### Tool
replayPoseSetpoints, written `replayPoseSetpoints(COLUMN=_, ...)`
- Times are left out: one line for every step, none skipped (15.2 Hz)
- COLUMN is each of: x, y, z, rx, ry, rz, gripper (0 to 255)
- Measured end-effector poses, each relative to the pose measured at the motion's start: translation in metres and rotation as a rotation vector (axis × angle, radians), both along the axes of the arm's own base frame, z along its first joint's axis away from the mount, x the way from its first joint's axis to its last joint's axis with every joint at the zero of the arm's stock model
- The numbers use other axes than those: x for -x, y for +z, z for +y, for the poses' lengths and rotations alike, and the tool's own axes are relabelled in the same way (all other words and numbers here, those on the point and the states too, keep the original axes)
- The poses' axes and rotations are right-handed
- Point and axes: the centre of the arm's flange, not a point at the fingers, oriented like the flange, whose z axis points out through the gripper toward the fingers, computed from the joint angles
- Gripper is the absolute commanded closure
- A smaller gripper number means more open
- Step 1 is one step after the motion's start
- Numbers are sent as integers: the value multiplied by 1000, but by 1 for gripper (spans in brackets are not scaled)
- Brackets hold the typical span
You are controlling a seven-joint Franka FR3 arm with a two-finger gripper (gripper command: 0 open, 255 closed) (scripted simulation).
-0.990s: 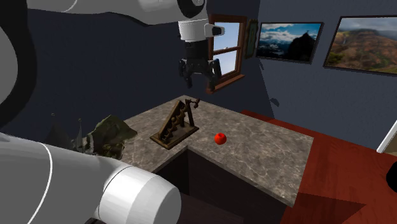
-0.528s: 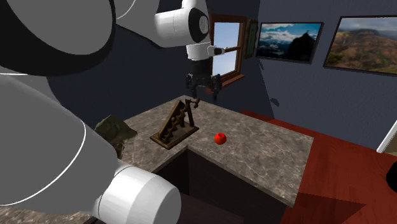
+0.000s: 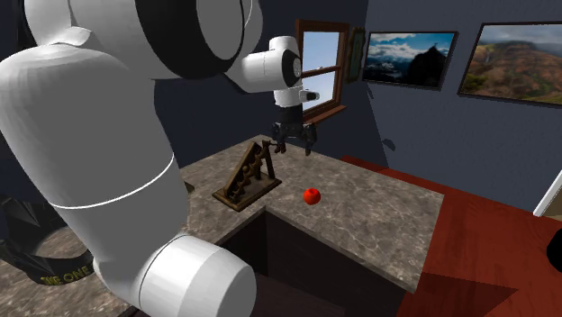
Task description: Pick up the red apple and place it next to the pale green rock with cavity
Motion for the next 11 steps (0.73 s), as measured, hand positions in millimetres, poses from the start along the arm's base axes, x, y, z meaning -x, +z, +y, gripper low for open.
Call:
replayPoseSetpoints(x=-11, y=-10, z=-1, rx=4, ry=-2, rz=8, gripper=0)
replayPoseSetpoints(x=-18, y=-22, z=1, rx=9, ry=-4, rz=16, gripper=0)
replayPoseSetpoints(x=-27, y=-32, z=3, rx=14, ry=-5, rz=24, gripper=0)
replayPoseSetpoints(x=-33, y=-44, z=4, rx=18, ry=-7, rz=32, gripper=0)
replayPoseSetpoints(x=-43, y=-52, z=5, rx=22, ry=-9, rz=40, gripper=0)
replayPoseSetpoints(x=-49, y=-64, z=6, rx=27, ry=-11, rz=47, gripper=0)
replayPoseSetpoints(x=-57, y=-78, z=7, rx=32, ry=-12, rz=54, gripper=0)
replayPoseSetpoints(x=-67, y=-87, z=6, rx=36, ry=-14, rz=62, gripper=0)
replayPoseSetpoints(x=-76, y=-96, z=6, rx=40, ry=-16, rz=70, gripper=0)
replayPoseSetpoints(x=-91, y=-109, z=9, rx=45, ry=-18, rz=76, gripper=0)
replayPoseSetpoints(x=-98, y=-120, z=9, rx=49, ry=-20, rz=85, gripper=0)
